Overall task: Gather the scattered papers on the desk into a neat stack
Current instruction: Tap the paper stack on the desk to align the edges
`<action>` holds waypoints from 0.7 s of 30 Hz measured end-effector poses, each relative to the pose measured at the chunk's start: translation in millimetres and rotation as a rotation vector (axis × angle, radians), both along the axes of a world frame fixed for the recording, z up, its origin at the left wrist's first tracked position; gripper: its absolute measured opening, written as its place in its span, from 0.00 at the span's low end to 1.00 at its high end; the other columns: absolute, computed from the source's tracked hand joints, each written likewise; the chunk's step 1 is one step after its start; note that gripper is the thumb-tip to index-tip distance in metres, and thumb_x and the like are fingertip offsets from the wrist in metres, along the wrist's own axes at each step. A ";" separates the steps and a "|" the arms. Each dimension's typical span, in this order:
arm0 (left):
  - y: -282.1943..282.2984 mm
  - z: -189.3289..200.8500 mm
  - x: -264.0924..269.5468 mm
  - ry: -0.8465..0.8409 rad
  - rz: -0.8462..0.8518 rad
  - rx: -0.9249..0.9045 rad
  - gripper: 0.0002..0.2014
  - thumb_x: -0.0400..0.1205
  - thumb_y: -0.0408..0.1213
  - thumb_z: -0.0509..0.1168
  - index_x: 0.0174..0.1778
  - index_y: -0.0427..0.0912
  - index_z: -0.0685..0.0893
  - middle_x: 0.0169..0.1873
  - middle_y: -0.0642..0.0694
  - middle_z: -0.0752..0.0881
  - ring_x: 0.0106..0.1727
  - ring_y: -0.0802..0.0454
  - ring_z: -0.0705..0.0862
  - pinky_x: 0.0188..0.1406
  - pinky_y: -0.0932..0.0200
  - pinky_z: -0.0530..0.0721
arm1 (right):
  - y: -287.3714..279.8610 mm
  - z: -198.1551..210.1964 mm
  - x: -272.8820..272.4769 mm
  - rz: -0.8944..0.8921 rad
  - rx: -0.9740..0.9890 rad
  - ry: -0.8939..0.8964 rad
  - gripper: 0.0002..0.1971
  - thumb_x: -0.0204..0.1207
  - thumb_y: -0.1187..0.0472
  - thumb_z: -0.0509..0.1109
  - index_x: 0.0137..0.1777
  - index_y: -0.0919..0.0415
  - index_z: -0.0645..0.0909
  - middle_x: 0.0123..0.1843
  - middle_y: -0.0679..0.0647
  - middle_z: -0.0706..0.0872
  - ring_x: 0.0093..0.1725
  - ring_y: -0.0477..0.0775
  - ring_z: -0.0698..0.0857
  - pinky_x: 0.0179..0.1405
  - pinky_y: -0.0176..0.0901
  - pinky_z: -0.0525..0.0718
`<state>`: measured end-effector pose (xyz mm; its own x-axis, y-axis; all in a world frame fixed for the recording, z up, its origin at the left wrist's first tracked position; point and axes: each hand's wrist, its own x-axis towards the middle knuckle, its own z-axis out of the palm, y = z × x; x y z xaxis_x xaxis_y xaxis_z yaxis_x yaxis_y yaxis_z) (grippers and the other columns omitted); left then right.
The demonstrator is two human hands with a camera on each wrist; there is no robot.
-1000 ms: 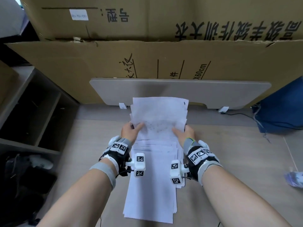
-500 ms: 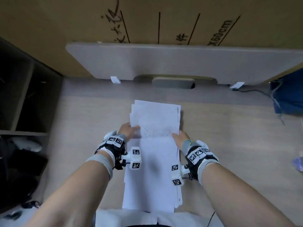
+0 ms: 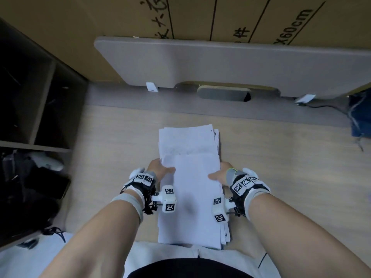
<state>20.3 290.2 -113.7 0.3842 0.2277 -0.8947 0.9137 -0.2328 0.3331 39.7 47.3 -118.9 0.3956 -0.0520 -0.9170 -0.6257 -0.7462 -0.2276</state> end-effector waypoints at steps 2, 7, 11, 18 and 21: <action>-7.4 19.6 16.2 -0.125 -0.009 0.054 0.23 0.77 0.34 0.75 0.68 0.37 0.81 0.60 0.41 0.88 0.59 0.39 0.87 0.63 0.44 0.84 | 2.7 22.5 11.4 -0.201 0.089 -0.131 0.24 0.73 0.62 0.75 0.69 0.64 0.78 0.63 0.58 0.86 0.61 0.61 0.86 0.66 0.52 0.82; -25.6 92.2 78.7 -0.519 0.241 -0.024 0.15 0.77 0.30 0.75 0.58 0.40 0.82 0.51 0.44 0.89 0.44 0.46 0.88 0.47 0.52 0.88 | 14.0 89.2 63.4 -0.543 0.200 -0.456 0.18 0.74 0.70 0.71 0.64 0.70 0.80 0.55 0.59 0.86 0.54 0.61 0.86 0.55 0.50 0.84; -36.3 143.5 109.5 -0.739 0.335 -0.067 0.10 0.69 0.31 0.74 0.44 0.45 0.85 0.40 0.46 0.91 0.38 0.46 0.88 0.43 0.51 0.89 | 18.5 129.3 92.0 -0.722 0.231 -0.652 0.13 0.68 0.68 0.72 0.53 0.68 0.82 0.43 0.58 0.85 0.40 0.56 0.83 0.41 0.43 0.80; -50.1 154.7 88.1 -0.887 0.316 0.077 0.10 0.72 0.32 0.66 0.48 0.35 0.82 0.33 0.49 0.80 0.32 0.51 0.72 0.31 0.62 0.74 | 7.0 138.5 82.7 -0.667 0.274 -0.781 0.08 0.65 0.73 0.73 0.34 0.60 0.82 0.38 0.54 0.85 0.38 0.49 0.80 0.39 0.40 0.77; -46.1 136.9 73.9 -0.798 0.269 0.070 0.19 0.68 0.33 0.67 0.56 0.40 0.83 0.41 0.47 0.87 0.39 0.48 0.82 0.40 0.57 0.82 | 1.7 127.9 68.2 -0.602 0.206 -0.674 0.08 0.66 0.68 0.77 0.39 0.58 0.82 0.40 0.54 0.84 0.38 0.51 0.82 0.28 0.33 0.77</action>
<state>94.1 244.1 23.1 0.8198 0.4463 -0.3588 0.4380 -0.0851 0.8950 107.9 49.0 9.0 0.8079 -0.2830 -0.5169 -0.5818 -0.2430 -0.7762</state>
